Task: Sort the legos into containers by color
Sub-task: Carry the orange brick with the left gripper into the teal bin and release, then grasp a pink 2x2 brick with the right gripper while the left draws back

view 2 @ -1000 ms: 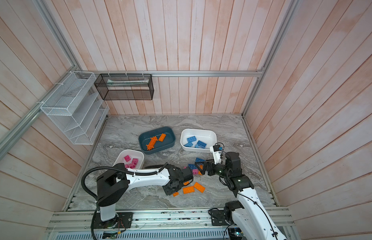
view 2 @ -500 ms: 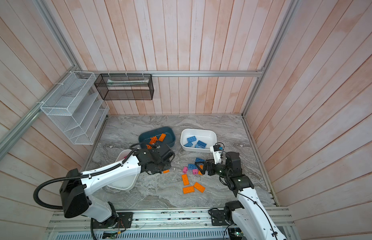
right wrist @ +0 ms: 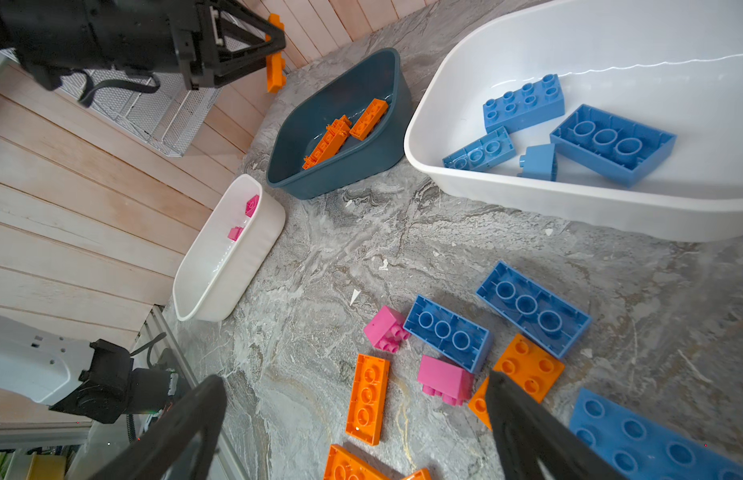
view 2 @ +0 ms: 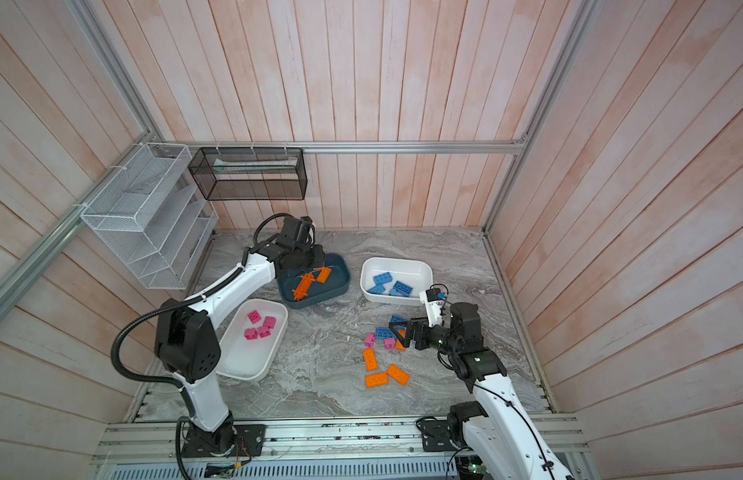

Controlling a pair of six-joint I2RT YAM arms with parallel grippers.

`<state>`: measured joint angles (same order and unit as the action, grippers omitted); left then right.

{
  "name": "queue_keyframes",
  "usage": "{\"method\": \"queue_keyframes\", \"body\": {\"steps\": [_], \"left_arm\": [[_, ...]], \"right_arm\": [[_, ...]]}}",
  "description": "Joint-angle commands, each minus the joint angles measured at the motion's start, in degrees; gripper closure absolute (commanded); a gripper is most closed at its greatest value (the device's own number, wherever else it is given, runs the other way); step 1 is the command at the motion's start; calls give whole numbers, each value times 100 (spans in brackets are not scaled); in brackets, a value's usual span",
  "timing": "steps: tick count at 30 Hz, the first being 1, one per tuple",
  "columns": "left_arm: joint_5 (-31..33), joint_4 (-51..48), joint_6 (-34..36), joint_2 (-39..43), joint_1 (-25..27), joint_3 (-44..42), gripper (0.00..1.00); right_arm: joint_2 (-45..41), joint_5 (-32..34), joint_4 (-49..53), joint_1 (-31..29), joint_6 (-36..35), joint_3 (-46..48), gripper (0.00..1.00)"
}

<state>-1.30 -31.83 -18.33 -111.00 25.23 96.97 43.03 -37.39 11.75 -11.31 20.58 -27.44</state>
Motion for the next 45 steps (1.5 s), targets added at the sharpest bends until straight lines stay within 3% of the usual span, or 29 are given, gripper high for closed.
{"method": "queue_keyframes", "body": {"steps": [1, 14, 20, 29, 31, 38, 41, 45], "left_arm": [[-336, 46, 605, -571, -20, 415, 75], [-805, 390, 596, -1723, -54, 542, 72], [-999, 101, 644, -1444, -83, 644, 38], [-1343, -53, 759, 201, -80, -215, 8], [-1492, -66, 782, 675, -93, -657, 0], [-2817, 381, 521, 2698, -485, -2785, 0], [-3202, 544, 466, 3525, -609, -3487, 0], [-3854, 538, 393, 4203, -843, -4053, 0]], "right_arm": [[-5, -6, -23, 28, -21, -205, 2], [-13, 29, 12, 40, -55, -148, 2], [-49, 31, 79, 28, -37, -155, 2], [-39, 216, 111, -279, 268, -282, 4], [-74, 466, 182, -528, 381, -336, 5], [-92, 2445, 389, -1953, 1518, -493, 10], [316, 3620, 715, -2767, 2187, -729, 13], [1160, 4489, 1034, -3611, 2894, -1177, 16]]}}
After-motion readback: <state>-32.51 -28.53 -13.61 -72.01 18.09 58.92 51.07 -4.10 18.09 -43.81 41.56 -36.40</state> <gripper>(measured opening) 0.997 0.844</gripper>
